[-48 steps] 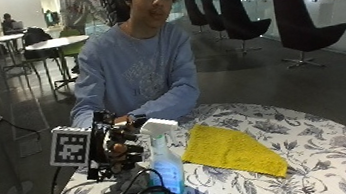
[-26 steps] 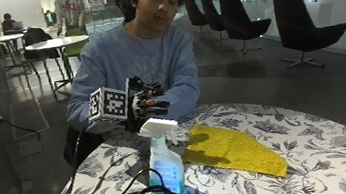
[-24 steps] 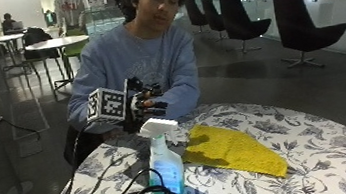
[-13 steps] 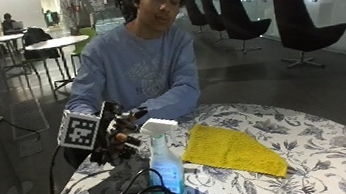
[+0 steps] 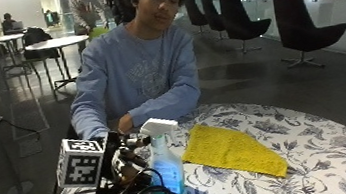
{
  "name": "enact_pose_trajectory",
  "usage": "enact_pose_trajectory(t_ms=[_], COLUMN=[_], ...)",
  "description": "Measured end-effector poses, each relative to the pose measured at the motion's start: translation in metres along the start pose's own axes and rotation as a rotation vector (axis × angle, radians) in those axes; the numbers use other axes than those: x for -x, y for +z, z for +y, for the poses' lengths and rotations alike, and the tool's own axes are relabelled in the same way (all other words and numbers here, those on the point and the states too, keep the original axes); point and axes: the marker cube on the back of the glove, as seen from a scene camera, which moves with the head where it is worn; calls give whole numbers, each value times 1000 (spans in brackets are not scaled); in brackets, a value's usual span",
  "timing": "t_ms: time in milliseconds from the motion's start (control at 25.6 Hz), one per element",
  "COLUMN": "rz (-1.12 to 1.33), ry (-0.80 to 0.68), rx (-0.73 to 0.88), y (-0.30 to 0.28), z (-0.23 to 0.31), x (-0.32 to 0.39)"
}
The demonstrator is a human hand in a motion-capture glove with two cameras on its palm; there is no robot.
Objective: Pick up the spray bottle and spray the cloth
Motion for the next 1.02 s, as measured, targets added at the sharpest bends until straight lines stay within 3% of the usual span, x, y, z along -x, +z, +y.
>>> enact_pose_trajectory(t_ms=[352,742,1016], rz=[-96,-38,-9], ry=[-33,-75,-54], rx=[-11,-66,169], y=[29,44,47], z=[-27,-31,-27], x=[-7,5,56])
